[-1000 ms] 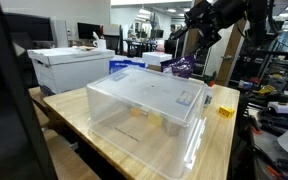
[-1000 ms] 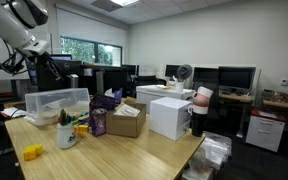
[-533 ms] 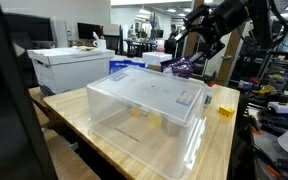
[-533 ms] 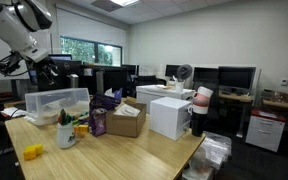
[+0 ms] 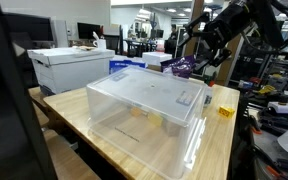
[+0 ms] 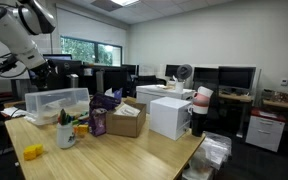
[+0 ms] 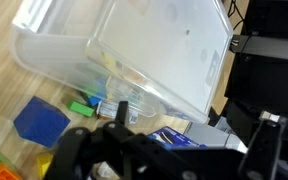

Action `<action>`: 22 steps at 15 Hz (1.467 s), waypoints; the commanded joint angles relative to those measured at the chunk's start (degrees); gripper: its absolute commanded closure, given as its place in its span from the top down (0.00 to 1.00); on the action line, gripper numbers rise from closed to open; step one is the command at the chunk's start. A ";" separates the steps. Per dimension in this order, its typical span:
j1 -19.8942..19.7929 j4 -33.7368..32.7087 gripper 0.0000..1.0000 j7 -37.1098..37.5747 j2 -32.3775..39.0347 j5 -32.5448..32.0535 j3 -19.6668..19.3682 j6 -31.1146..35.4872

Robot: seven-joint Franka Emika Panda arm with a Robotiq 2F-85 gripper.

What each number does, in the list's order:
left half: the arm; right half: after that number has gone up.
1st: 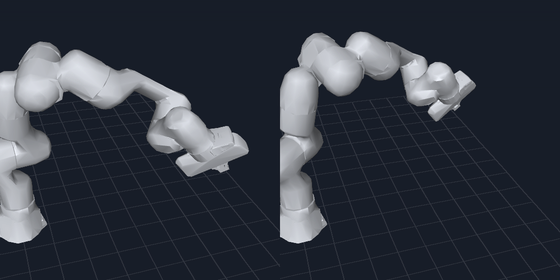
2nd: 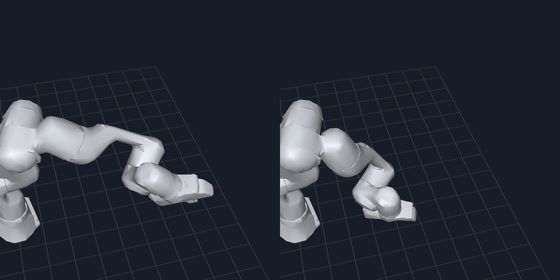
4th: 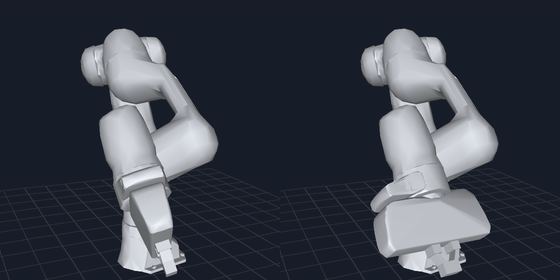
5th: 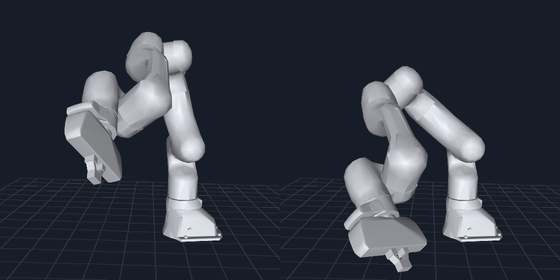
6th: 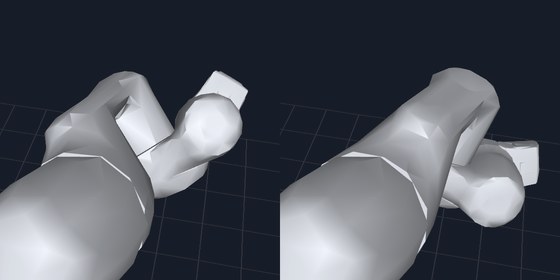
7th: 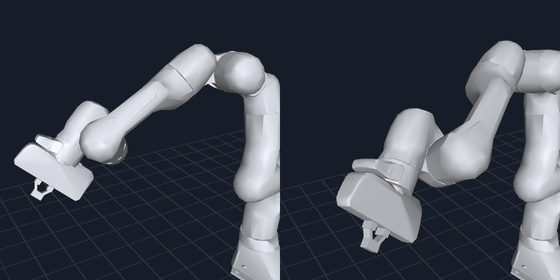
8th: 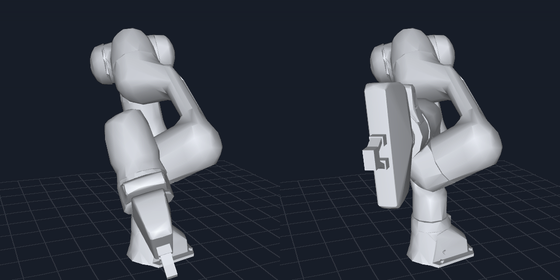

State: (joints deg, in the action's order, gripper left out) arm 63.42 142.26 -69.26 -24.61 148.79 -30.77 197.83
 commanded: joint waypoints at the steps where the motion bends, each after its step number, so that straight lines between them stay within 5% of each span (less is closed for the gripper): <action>1: 3.63 1.69 1.00 7.42 -4.14 0.35 -3.91 0.00; 10: 7.13 1.12 1.00 24.58 -8.02 0.36 -7.93 0.00; 22: 4.81 -2.01 1.00 49.93 -11.03 0.36 -4.62 -0.01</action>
State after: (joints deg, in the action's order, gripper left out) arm 69.83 141.08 -25.54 -34.72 148.79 -37.68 197.82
